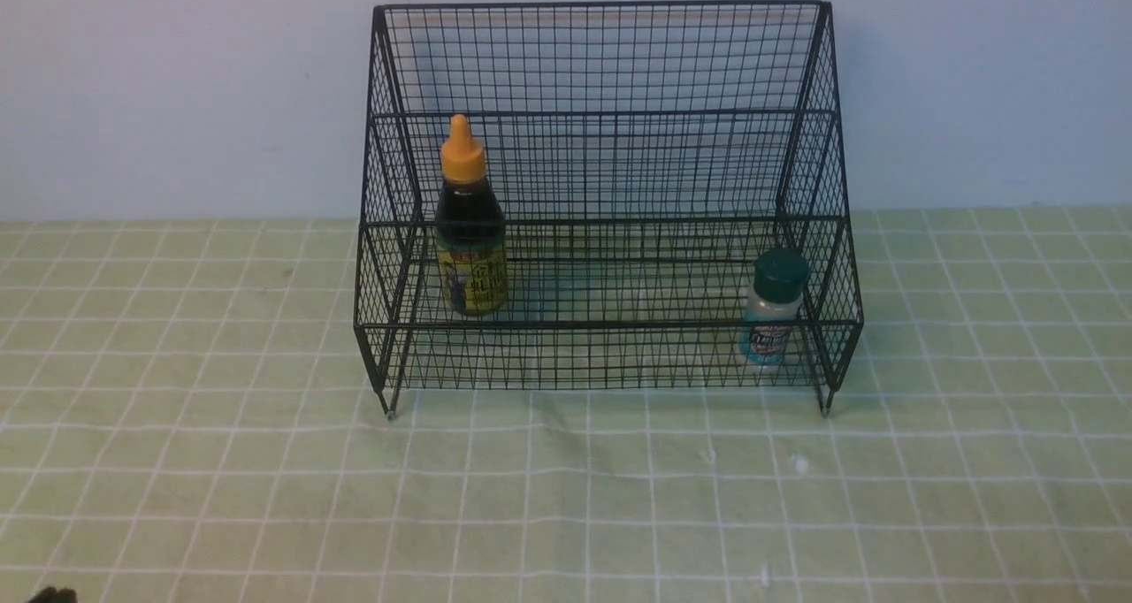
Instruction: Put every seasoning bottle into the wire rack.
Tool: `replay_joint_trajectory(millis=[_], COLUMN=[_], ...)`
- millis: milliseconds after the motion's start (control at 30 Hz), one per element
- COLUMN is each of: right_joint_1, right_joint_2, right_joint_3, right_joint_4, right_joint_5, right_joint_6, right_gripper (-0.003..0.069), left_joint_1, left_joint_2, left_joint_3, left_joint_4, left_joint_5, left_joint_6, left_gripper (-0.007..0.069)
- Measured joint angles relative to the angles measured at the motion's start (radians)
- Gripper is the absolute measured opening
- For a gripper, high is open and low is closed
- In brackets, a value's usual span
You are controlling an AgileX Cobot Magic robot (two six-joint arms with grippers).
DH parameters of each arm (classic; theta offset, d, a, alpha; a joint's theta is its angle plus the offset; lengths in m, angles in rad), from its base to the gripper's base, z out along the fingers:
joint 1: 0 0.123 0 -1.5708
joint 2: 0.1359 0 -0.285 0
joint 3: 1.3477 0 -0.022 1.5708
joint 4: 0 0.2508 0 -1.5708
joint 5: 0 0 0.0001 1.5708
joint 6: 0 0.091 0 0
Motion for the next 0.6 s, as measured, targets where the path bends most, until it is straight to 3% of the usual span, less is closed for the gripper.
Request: replay_joint_trajectory(millis=[600], right_joint_1=[0.000], right_joint_2=[0.000], right_joint_3=[0.000], right_joint_4=[0.000], right_joint_5=[0.001], right_joint_6=[0.000], right_gripper=[-0.0013], left_joint_1=[0.000], left_joint_2=[0.000], left_joint_3=[0.008], left_joint_4=[-0.001], left_joint_5=[0.002], left_joint_6=[0.001], left_gripper=[-0.0006])
